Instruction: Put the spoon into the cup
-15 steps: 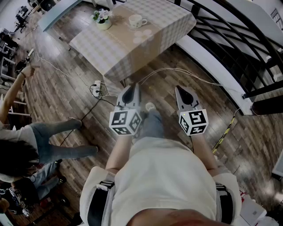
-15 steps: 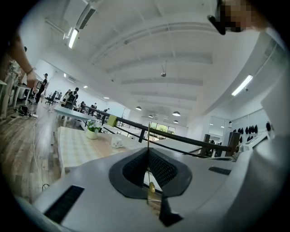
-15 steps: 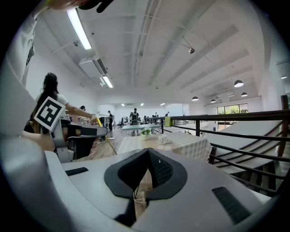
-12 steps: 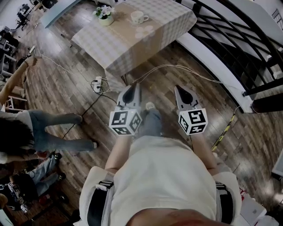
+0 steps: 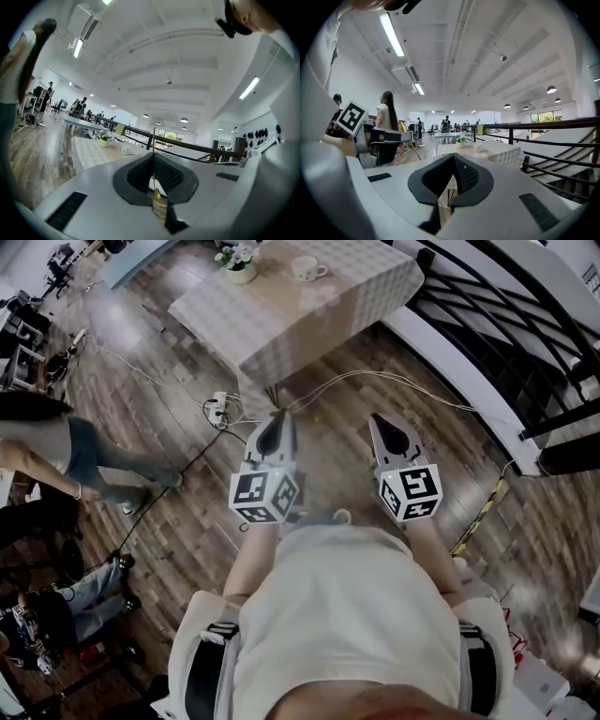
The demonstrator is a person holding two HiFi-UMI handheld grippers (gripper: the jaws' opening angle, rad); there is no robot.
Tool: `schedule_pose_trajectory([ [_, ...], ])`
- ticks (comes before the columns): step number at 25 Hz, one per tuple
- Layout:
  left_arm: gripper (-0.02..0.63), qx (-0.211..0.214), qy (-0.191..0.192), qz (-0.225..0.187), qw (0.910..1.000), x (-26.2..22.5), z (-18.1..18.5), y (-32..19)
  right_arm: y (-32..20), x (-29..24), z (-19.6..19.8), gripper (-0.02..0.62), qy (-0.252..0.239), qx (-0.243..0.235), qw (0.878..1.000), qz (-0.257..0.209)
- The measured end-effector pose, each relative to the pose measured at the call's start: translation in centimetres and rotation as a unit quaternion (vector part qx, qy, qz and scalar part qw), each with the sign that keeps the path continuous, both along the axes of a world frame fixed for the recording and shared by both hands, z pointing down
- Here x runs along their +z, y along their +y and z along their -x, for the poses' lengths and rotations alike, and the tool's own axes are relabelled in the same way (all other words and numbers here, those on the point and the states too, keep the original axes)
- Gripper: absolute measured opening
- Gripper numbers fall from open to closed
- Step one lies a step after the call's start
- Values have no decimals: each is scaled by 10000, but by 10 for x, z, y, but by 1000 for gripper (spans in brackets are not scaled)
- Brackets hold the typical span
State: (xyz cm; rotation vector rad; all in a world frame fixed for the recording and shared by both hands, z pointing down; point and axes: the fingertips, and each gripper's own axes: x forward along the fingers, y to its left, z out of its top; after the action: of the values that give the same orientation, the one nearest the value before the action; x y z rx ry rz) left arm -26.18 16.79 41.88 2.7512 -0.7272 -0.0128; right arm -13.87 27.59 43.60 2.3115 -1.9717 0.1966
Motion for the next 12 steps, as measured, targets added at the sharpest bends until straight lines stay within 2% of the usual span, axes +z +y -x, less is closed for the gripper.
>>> schedule_pose_trajectory([
  [12, 5, -77, 63, -72, 9999, -4, 14, 1, 2, 2, 18, 0, 21, -188, 9998, -20],
])
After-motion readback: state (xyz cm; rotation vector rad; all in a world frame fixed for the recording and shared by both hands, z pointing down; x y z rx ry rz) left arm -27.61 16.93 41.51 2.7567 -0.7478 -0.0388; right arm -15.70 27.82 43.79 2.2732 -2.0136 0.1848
